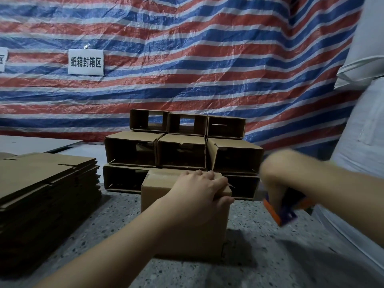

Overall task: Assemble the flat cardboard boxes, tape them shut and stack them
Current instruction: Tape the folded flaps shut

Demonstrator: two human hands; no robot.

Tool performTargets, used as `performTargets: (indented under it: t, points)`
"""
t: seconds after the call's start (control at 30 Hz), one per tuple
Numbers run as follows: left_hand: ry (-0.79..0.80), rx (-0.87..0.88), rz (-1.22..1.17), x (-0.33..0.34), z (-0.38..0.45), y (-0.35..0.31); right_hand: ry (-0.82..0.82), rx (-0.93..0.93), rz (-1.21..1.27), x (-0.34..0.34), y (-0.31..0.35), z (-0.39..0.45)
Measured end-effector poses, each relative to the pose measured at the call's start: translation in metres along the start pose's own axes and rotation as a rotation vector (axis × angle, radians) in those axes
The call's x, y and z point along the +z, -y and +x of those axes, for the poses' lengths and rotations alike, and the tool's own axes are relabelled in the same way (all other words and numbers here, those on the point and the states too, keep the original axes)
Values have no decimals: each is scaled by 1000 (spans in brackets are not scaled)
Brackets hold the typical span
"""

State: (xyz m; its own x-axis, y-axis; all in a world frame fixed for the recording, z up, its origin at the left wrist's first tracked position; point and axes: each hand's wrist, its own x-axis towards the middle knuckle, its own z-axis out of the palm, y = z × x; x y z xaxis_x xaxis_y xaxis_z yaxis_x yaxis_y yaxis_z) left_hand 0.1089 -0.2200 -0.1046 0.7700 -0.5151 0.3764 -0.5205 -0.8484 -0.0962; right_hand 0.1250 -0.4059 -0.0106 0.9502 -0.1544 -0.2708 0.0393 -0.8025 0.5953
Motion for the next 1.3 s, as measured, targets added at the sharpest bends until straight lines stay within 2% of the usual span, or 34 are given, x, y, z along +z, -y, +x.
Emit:
performTargets:
  t: [0.07,0.17,0.23,0.33,0.47,0.53,0.6,0.63,0.67,0.7,0.73,0.77,0.8,0.83,0.9,0.97,1.17,1.3]
  points:
    - [-2,-2,4,1,-1,0,4,15,139,39,1,11]
    - [-10,-19,-5,5,0,0,-361,69,476,89,6,27]
    - [-21,-20,-8,7,0,1,-501,129,574,115,22,35]
    - [-34,-17,2,9,1,2,-515,161,558,143,50,39]
    - [-64,-14,16,11,1,1,-427,194,611,154,67,32]
    - [-73,-15,0,12,1,2,-402,218,548,148,69,23]
    - [-75,-4,4,11,1,2,-546,256,502,132,63,15]
    - [-72,0,6,10,1,2,-647,237,568,121,60,13]
    - [-68,3,8,9,1,1,-706,180,750,110,56,13]
    - [-65,2,13,9,1,1,-676,106,1039,96,54,13]
    - [-62,1,23,8,0,1,-547,35,1354,82,55,12]
    - [-61,1,34,8,0,1,-352,-12,1615,71,58,10]
    - [-60,1,46,8,1,0,-178,-58,1795,64,63,9]
    - [-58,0,54,8,1,0,-82,-100,1902,62,68,10]
    - [-53,0,58,7,1,-1,-53,-155,2029,62,79,15]
    - [-54,3,48,7,1,-1,-133,-134,2126,62,87,19]
    - [-87,-57,1,9,0,-1,-191,-100,2235,68,106,25]
    - [-141,-47,30,10,1,-3,-18,-115,2265,82,118,28]
